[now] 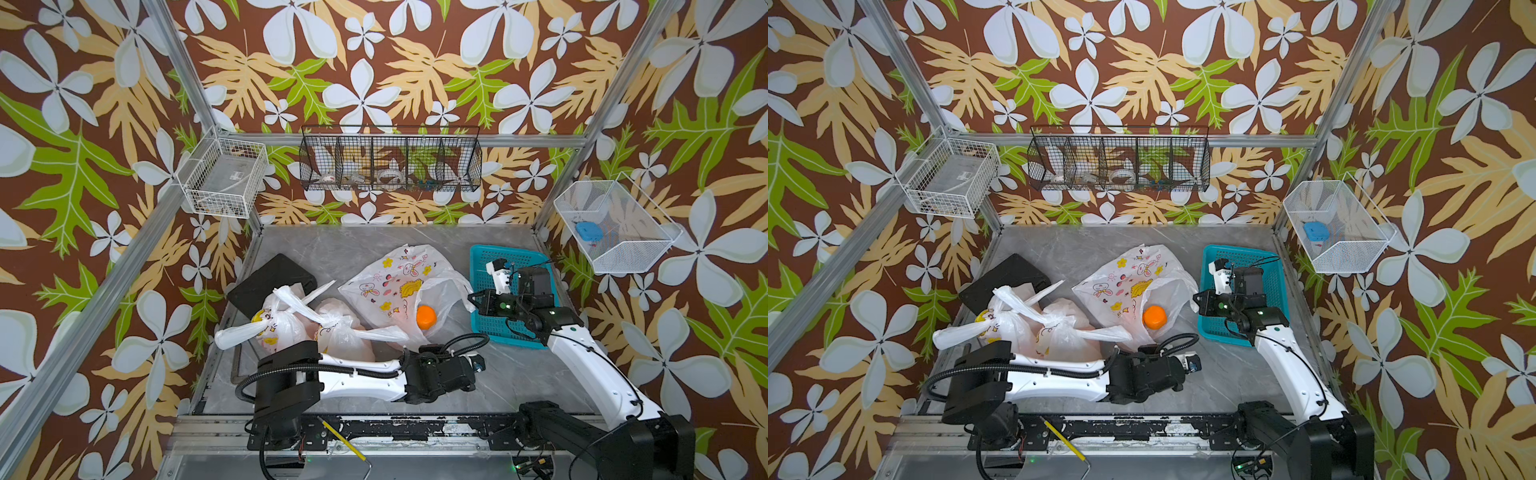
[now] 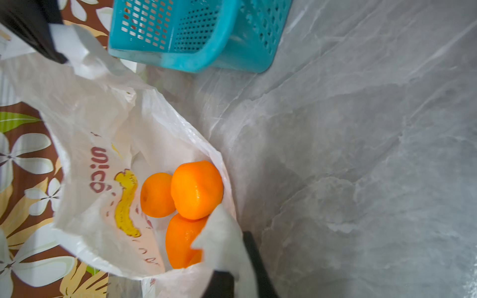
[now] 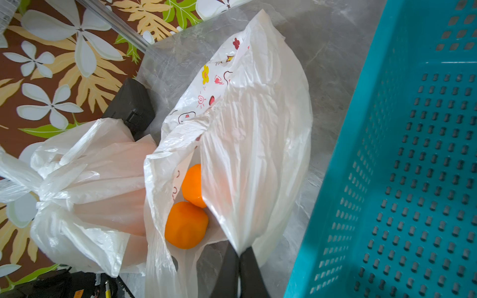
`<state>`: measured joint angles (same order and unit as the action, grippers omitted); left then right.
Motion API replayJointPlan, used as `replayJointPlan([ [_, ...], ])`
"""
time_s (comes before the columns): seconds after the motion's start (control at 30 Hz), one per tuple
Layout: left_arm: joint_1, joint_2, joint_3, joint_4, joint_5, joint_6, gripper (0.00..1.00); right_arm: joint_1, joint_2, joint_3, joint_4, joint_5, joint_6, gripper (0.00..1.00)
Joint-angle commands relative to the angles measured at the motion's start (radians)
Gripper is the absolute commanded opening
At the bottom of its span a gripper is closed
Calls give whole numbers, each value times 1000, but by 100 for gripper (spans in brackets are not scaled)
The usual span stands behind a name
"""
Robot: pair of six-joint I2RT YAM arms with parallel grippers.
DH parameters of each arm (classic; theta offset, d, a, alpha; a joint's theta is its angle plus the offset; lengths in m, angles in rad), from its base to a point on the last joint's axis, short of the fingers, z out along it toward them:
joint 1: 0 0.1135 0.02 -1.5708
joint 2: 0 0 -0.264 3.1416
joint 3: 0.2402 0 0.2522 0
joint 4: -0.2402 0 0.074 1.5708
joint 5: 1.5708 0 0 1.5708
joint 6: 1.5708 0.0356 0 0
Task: Place the oranges into plastic bags & tie knots
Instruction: Adjust the plastic bag at the center of the board.
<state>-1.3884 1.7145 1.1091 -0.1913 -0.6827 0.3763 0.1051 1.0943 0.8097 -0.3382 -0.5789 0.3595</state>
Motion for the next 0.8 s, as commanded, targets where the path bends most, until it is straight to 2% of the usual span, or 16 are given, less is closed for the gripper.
replayJointPlan([
  [0.0, 0, -69, -25, 80, -57, 33, 0, -1, -21, 31, -16, -51, 2, 0],
  [0.13, 14, -227, -63, 143, -40, 76, 0, -1, -57, 92, -61, -83, 3, 0],
  [0.27, 89, -401, -53, 146, 56, 83, 0, 0, -87, 172, -88, -105, 21, 0],
  [0.43, 262, -597, 37, 125, 264, 57, 0, -1, -85, 329, -144, -94, 15, 0],
  [0.63, 477, -630, 179, 60, 514, -5, 0, -1, -44, 468, -141, -74, 41, 0],
  [0.67, 510, -629, 186, 57, 561, -23, 0, -2, -39, 476, -131, -77, 51, 1],
  [0.77, 582, -638, 144, 94, 659, -87, 0, -3, -30, 480, -92, -85, 70, 21],
])
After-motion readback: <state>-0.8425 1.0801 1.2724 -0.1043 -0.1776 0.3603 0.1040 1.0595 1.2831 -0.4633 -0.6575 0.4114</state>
